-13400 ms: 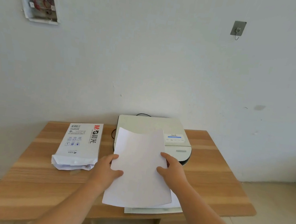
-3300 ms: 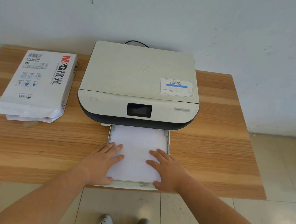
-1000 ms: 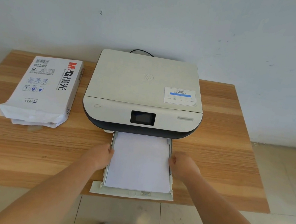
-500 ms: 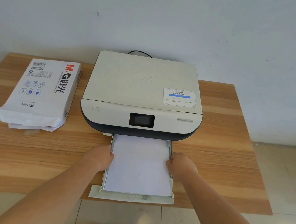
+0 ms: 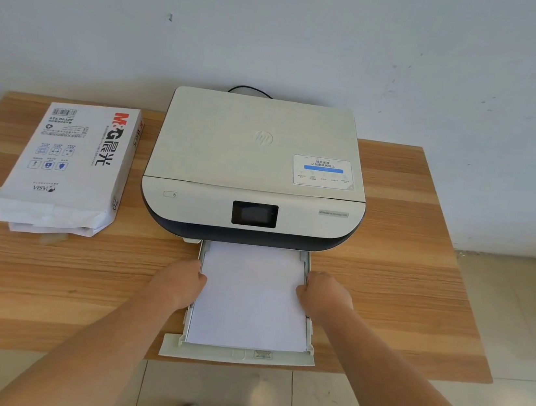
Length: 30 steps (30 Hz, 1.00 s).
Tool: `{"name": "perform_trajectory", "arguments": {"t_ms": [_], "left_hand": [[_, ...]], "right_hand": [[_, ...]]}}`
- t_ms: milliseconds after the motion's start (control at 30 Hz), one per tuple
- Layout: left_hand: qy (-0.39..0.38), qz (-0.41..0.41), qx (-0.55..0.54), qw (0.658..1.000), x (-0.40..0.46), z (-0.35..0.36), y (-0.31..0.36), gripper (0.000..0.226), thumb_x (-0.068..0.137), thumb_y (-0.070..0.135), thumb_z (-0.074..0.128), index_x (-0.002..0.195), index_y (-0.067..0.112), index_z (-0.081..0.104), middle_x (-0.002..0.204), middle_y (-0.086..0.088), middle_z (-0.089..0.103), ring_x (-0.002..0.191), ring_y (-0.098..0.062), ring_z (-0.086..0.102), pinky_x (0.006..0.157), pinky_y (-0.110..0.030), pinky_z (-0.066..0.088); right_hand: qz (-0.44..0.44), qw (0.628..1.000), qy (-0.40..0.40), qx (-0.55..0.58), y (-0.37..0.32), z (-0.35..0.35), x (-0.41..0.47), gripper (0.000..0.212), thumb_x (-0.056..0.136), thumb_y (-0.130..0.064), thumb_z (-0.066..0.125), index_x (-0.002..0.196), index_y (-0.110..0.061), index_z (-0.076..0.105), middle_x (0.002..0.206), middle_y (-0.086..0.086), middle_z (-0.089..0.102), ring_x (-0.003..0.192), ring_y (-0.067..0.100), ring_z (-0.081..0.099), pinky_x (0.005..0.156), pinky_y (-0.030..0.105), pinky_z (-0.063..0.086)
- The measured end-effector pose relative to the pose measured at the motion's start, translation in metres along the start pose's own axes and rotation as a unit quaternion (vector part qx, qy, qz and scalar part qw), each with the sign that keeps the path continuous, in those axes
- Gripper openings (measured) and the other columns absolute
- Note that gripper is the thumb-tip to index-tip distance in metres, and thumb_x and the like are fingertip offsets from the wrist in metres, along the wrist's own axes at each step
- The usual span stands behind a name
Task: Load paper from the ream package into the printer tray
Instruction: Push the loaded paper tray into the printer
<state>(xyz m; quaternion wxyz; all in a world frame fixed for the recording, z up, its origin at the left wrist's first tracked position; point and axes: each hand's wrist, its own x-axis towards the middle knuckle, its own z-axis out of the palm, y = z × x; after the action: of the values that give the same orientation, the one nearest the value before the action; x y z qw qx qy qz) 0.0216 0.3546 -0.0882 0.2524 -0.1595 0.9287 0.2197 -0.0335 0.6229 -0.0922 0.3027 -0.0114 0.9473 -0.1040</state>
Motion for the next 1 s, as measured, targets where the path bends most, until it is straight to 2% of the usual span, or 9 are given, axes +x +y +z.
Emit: {"name": "perform_trajectory", "arguments": {"t_ms": [167,367,533,700,867,1000], "left_hand": [[-0.002,0.003,0.014,1.000,0.0016,-0.0002,0.0016,0.023,0.094,0.020,0.039,0.072,0.017,0.045,0.072,-0.001,0.051,0.063,-0.013,0.046,0.052,-0.027,0.033],[0.002,0.001,0.019,1.000,0.0029,0.0021,0.0016,0.021,0.093,0.021,0.040,0.075,0.015,0.047,0.075,-0.002,0.053,0.067,-0.015,0.049,0.055,-0.028,0.035],[0.002,0.004,0.018,1.000,0.0026,0.0018,0.0003,0.021,0.093,0.021,0.039,0.075,0.016,0.048,0.075,-0.001,0.054,0.065,-0.013,0.050,0.052,-0.027,0.035],[0.009,0.016,0.046,0.999,0.0012,0.0002,-0.0008,0.024,0.095,0.031,0.039,0.077,0.020,0.049,0.075,0.002,0.055,0.067,-0.011,0.051,0.057,-0.027,0.039],[0.008,0.020,0.053,0.998,0.0047,0.0031,-0.0017,0.021,0.096,0.033,0.041,0.084,0.019,0.051,0.076,0.002,0.053,0.073,-0.014,0.053,0.063,-0.028,0.043],[0.011,0.017,0.046,0.999,0.0059,0.0038,-0.0014,0.018,0.095,0.030,0.044,0.083,0.017,0.050,0.077,0.001,0.054,0.071,-0.013,0.051,0.060,-0.027,0.040]], "right_hand": [[-0.003,1.000,0.003,-0.005,-0.0011,-0.0004,-0.0001,0.012,0.088,-0.024,0.037,0.087,-0.018,0.048,0.089,0.003,0.057,0.080,0.025,0.058,0.067,0.032,0.045],[-0.012,0.999,0.024,-0.019,-0.0019,0.0015,-0.0004,0.024,0.091,-0.028,0.037,0.093,-0.012,0.055,0.090,0.006,0.058,0.078,0.025,0.059,0.063,0.031,0.046],[-0.016,0.999,0.030,-0.017,-0.0007,0.0031,-0.0007,0.017,0.092,-0.027,0.038,0.086,-0.016,0.050,0.086,0.003,0.057,0.077,0.024,0.059,0.063,0.031,0.047],[-0.009,0.999,0.033,-0.008,0.0023,0.0026,-0.0007,0.022,0.093,-0.032,0.038,0.079,-0.020,0.051,0.079,-0.002,0.057,0.073,0.021,0.059,0.062,0.031,0.048],[-0.007,1.000,0.026,-0.016,0.0014,0.0031,0.0004,0.022,0.094,-0.029,0.036,0.083,-0.019,0.051,0.083,0.001,0.059,0.075,0.022,0.059,0.062,0.030,0.046],[-0.001,0.999,0.030,-0.022,-0.0007,0.0044,0.0010,0.024,0.095,-0.028,0.036,0.093,-0.015,0.056,0.087,0.002,0.058,0.078,0.023,0.058,0.063,0.031,0.046]]}}
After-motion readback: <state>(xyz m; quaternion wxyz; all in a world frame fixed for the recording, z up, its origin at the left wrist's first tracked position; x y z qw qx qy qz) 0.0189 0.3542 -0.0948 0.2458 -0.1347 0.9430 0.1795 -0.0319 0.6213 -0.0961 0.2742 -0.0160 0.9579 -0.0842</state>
